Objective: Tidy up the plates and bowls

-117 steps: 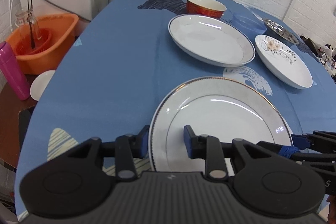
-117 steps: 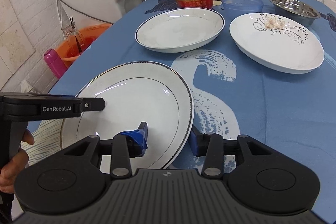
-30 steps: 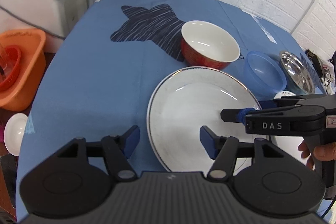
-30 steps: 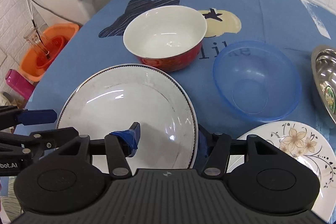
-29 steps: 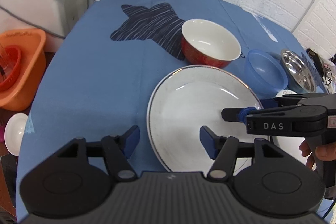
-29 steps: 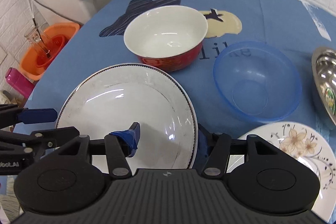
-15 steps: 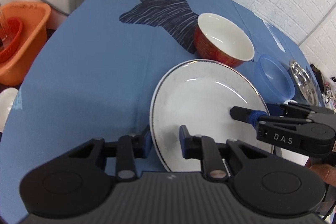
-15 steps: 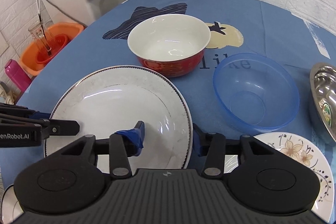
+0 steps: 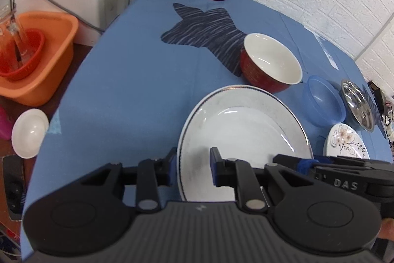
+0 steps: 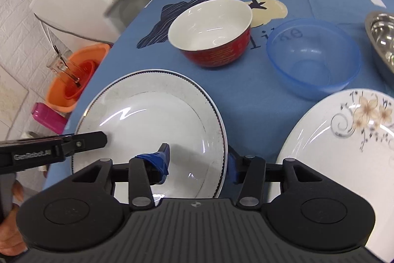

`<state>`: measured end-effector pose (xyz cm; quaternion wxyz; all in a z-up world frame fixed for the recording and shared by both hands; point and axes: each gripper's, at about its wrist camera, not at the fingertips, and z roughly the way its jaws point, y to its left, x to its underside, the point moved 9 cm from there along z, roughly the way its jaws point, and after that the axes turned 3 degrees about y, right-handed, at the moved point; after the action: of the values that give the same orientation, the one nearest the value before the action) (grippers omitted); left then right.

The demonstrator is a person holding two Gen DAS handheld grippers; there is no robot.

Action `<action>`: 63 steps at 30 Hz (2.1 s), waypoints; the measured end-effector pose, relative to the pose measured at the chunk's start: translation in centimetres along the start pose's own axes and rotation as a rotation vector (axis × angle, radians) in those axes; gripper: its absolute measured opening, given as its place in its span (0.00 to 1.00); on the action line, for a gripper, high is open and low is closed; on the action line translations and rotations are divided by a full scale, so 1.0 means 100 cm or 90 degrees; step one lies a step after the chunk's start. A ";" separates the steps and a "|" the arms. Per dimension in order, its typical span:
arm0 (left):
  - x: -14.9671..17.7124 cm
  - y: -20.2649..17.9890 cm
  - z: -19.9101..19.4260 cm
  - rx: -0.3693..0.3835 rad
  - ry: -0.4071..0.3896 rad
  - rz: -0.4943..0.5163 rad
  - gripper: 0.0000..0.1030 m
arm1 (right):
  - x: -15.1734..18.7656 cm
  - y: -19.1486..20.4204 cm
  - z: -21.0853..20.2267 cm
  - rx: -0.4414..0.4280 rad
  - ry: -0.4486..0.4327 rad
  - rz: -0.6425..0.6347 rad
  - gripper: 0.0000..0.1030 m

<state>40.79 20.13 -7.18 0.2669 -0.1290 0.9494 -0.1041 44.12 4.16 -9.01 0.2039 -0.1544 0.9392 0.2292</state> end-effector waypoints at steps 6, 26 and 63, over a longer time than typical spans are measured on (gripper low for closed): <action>0.006 0.005 0.002 0.008 0.006 -0.010 0.15 | 0.002 0.005 0.001 0.015 -0.002 -0.016 0.33; 0.092 0.001 -0.069 0.016 -0.014 0.005 0.15 | 0.080 0.038 -0.058 0.021 -0.020 -0.006 0.42; 0.131 -0.013 -0.107 0.025 -0.136 0.091 0.54 | 0.143 0.033 -0.096 -0.053 -0.118 0.052 0.46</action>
<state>24.48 16.36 -4.17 0.3754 -0.0662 0.9201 -0.0894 27.45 -0.62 -6.56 0.2740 -0.1024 0.9114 0.2895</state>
